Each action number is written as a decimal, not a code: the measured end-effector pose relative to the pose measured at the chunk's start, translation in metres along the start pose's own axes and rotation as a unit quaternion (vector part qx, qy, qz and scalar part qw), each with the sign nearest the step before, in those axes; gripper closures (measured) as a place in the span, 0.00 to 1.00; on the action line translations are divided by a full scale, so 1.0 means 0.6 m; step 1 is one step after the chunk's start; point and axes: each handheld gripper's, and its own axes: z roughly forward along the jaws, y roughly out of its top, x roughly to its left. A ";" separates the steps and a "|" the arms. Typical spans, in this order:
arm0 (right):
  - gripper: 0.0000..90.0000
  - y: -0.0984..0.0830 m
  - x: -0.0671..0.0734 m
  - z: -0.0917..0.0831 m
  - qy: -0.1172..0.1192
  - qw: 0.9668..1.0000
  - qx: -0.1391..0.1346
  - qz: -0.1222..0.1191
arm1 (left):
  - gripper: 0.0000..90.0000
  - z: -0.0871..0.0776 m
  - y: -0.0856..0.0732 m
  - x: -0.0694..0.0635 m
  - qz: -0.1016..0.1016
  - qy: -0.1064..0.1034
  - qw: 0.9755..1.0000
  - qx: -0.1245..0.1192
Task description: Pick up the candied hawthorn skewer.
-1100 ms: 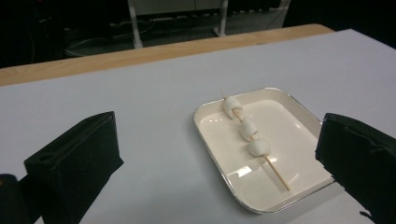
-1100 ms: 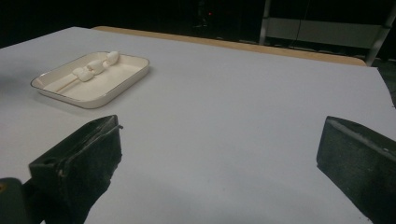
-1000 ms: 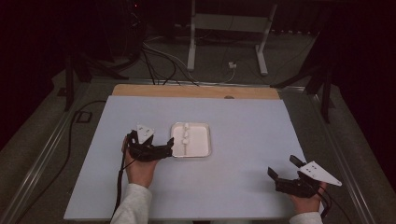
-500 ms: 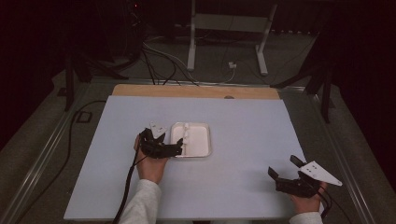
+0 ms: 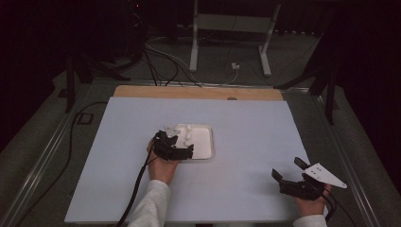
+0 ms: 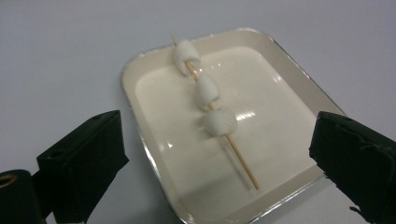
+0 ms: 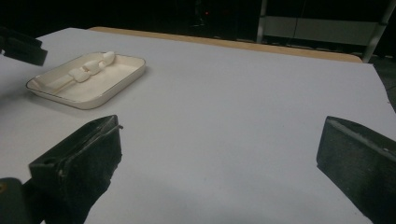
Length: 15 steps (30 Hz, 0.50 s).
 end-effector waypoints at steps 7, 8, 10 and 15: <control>0.00 -0.001 -0.002 0.000 -0.001 1.000 0.000 0.002 | 0.14 0.022 -0.006 -0.016 0.016 0.001 0.999 0.034; 0.00 -0.001 -0.002 0.000 -0.001 1.000 0.001 0.002 | 0.19 0.024 -0.006 -0.017 0.017 0.001 0.999 0.038; 0.00 -0.001 -0.003 -0.001 -0.003 1.000 0.000 0.004 | 0.27 0.028 -0.008 -0.019 0.016 0.000 0.999 0.049; 0.00 -0.001 -0.004 -0.001 -0.003 1.000 0.001 0.004 | 0.51 0.042 -0.012 -0.023 0.021 0.018 0.997 0.077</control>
